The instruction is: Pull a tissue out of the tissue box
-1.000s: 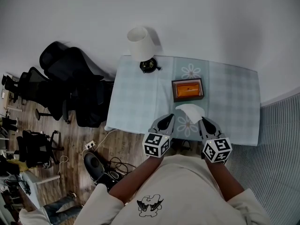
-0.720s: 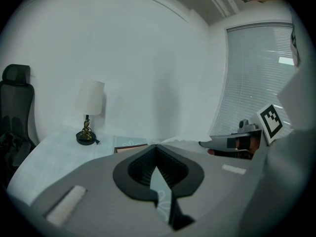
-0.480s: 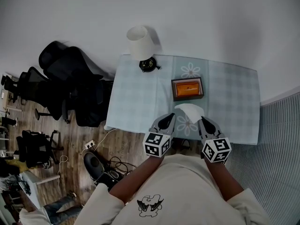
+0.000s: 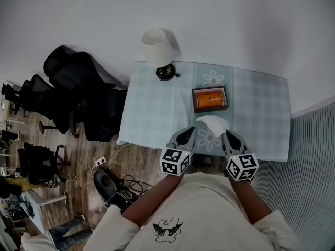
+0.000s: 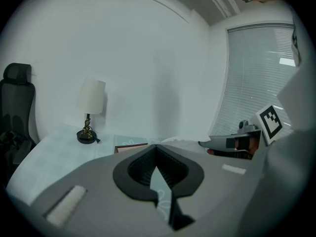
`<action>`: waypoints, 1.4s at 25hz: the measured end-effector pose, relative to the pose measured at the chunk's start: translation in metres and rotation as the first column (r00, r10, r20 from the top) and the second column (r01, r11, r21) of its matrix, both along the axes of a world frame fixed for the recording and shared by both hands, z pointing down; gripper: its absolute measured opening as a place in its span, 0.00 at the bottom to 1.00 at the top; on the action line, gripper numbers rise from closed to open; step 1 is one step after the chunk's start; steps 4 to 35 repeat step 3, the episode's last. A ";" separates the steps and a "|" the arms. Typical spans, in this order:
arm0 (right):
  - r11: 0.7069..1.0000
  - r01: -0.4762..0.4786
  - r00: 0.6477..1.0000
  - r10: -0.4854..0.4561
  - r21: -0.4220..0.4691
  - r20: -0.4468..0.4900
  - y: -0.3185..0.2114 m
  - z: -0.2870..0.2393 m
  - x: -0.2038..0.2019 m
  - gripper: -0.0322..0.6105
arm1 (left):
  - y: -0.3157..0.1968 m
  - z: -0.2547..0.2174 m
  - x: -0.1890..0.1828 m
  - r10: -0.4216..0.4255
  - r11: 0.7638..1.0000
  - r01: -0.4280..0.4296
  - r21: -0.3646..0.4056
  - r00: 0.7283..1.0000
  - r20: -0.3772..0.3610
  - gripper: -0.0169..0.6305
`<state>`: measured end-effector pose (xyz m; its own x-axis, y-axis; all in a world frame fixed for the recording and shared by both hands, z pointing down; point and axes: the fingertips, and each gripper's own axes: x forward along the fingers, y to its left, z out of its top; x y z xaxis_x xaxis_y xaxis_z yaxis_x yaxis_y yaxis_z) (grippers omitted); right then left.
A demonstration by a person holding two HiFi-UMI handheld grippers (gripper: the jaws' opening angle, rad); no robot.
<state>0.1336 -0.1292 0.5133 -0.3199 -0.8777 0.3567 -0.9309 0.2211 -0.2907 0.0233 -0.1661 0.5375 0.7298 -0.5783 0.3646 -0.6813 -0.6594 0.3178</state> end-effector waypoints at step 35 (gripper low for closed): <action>1.000 -0.001 1.000 0.001 0.002 0.002 0.000 0.000 -0.001 0.07 | 0.001 0.002 -0.001 -0.003 1.000 0.003 -0.007 1.000 -0.002 0.04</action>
